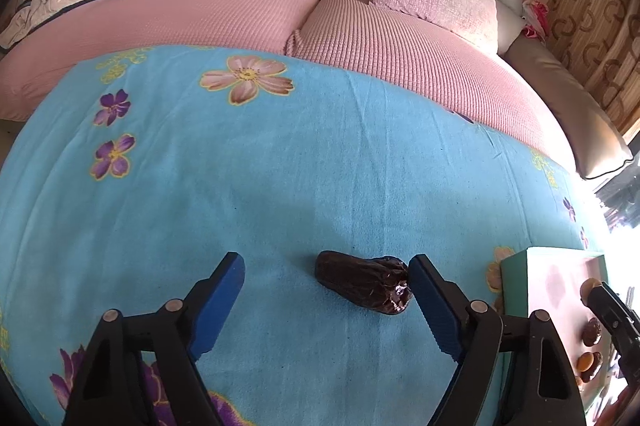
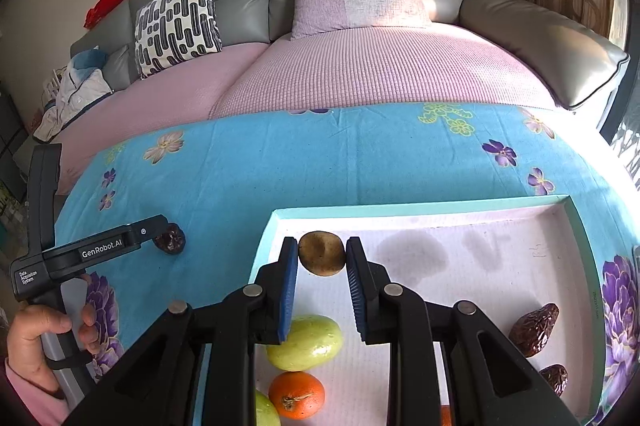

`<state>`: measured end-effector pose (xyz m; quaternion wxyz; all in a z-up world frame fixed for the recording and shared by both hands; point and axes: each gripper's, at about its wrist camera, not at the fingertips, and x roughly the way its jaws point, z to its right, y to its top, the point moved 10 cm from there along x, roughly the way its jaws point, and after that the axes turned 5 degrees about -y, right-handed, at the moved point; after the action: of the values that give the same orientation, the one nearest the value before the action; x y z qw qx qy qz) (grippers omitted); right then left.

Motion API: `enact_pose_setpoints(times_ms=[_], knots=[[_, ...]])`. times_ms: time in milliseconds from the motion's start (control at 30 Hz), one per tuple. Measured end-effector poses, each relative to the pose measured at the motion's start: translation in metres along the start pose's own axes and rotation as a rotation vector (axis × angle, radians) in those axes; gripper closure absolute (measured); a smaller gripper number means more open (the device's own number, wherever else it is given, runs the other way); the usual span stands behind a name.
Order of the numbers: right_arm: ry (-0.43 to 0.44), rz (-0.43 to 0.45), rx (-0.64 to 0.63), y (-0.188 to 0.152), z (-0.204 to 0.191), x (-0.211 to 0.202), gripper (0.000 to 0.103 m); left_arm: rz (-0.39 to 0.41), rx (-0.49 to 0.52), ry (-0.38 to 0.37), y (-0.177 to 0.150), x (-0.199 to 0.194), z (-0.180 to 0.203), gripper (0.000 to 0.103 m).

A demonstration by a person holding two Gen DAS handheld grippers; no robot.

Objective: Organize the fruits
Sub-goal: 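Grasp the small brown kiwi with the right gripper while the left gripper grasps the dark red date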

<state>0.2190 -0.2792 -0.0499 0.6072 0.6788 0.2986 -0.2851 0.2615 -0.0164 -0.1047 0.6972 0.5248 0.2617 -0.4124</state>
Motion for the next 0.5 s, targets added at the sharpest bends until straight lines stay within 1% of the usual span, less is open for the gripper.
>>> enact_pose_setpoints(times_ms=[200,233,300,367,500], knots=[[-0.004,-0.013,0.014,-0.002,0.006,0.003,0.077,-0.01,0.021,-0.026,-0.002,0.007,0.012,0.023],[-0.004,-0.014,0.014,-0.002,0.006,0.003,0.077,-0.012,0.023,-0.036,-0.003,0.008,0.014,0.028],[-0.004,-0.015,0.011,-0.003,0.006,0.002,0.077,-0.018,0.016,-0.065,-0.004,0.01,0.019,0.034],[-0.005,-0.014,0.008,-0.004,0.006,0.002,0.077,-0.024,0.01,-0.083,-0.005,0.012,0.021,0.037],[-0.006,-0.019,0.009,-0.005,0.007,0.003,0.077,-0.032,-0.019,-0.132,-0.007,0.013,0.027,0.049]])
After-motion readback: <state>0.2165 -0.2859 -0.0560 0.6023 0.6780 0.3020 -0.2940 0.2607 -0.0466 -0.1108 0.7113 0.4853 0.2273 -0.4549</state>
